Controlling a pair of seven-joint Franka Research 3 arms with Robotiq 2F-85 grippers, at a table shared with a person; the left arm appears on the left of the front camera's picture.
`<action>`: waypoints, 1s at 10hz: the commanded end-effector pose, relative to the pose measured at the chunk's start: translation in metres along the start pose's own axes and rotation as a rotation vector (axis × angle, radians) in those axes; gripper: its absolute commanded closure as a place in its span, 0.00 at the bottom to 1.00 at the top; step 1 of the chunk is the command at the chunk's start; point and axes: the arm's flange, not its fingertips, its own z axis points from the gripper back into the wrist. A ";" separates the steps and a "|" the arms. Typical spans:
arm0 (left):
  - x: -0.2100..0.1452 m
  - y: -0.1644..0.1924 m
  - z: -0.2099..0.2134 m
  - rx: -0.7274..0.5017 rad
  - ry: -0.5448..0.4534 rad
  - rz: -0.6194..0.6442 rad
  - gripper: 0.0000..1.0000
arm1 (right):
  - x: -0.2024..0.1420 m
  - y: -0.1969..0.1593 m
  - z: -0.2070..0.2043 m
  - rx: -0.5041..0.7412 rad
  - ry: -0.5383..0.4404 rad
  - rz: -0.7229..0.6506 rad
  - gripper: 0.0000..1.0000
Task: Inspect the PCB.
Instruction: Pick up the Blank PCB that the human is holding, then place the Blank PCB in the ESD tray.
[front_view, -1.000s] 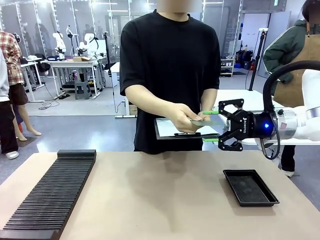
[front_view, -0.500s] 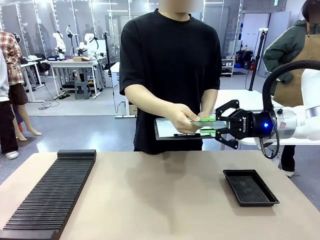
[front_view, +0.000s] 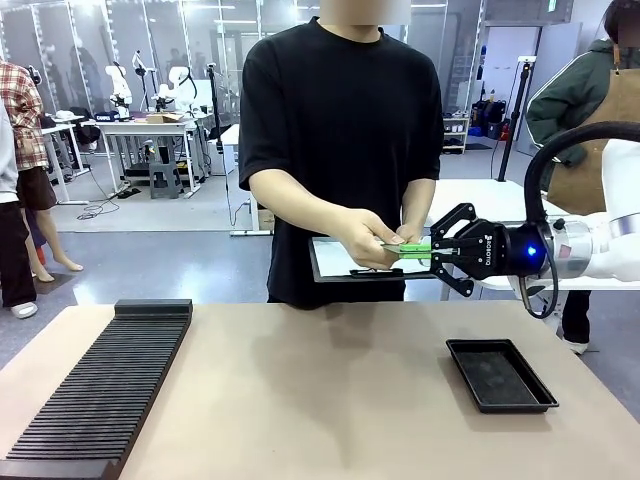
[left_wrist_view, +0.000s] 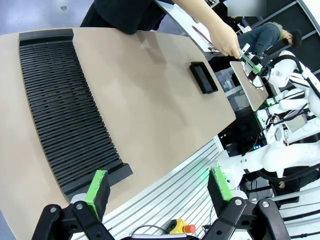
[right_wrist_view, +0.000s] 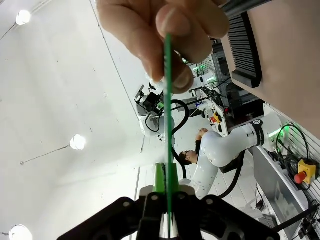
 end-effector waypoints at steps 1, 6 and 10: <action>0.000 0.000 0.000 0.004 0.003 -0.001 0.00 | 0.006 0.001 0.000 0.034 -0.003 -0.014 1.00; 0.000 0.000 0.000 0.004 0.003 -0.001 0.00 | 0.000 0.000 0.000 0.000 0.000 0.000 1.00; 0.000 0.000 0.000 0.004 0.003 -0.001 0.00 | 0.000 0.000 0.000 0.000 0.000 0.000 1.00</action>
